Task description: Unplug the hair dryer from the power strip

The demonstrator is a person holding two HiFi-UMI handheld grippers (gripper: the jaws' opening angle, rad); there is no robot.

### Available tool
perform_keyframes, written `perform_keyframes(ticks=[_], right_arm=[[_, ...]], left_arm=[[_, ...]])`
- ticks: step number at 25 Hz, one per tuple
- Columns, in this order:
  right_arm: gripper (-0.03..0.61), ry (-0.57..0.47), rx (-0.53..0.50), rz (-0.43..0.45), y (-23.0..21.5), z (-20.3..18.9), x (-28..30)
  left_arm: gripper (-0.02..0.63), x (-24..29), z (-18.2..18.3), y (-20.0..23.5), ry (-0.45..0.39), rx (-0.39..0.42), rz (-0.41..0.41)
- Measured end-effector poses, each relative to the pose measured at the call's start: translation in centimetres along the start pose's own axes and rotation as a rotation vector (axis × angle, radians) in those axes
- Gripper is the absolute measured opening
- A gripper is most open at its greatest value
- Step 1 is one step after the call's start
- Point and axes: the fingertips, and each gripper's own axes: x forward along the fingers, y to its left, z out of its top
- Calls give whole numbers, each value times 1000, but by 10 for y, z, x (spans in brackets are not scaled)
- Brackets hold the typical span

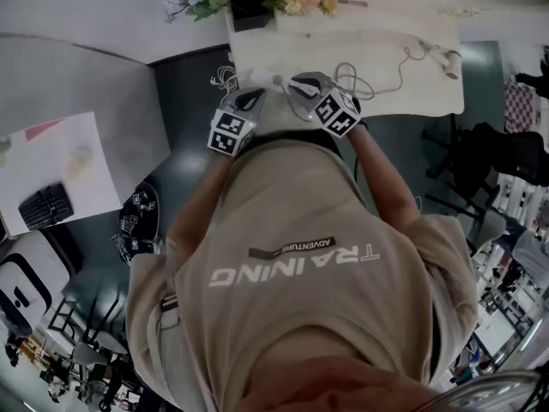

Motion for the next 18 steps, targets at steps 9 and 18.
perform_keyframes(ticks=[9, 18], right_arm=[[109, 69, -323, 151, 9, -15, 38], [113, -42, -283, 233, 10, -7, 48]], left_arm=[[6, 38, -17, 6, 109, -8, -52], [6, 56, -20, 6, 159, -49, -16]])
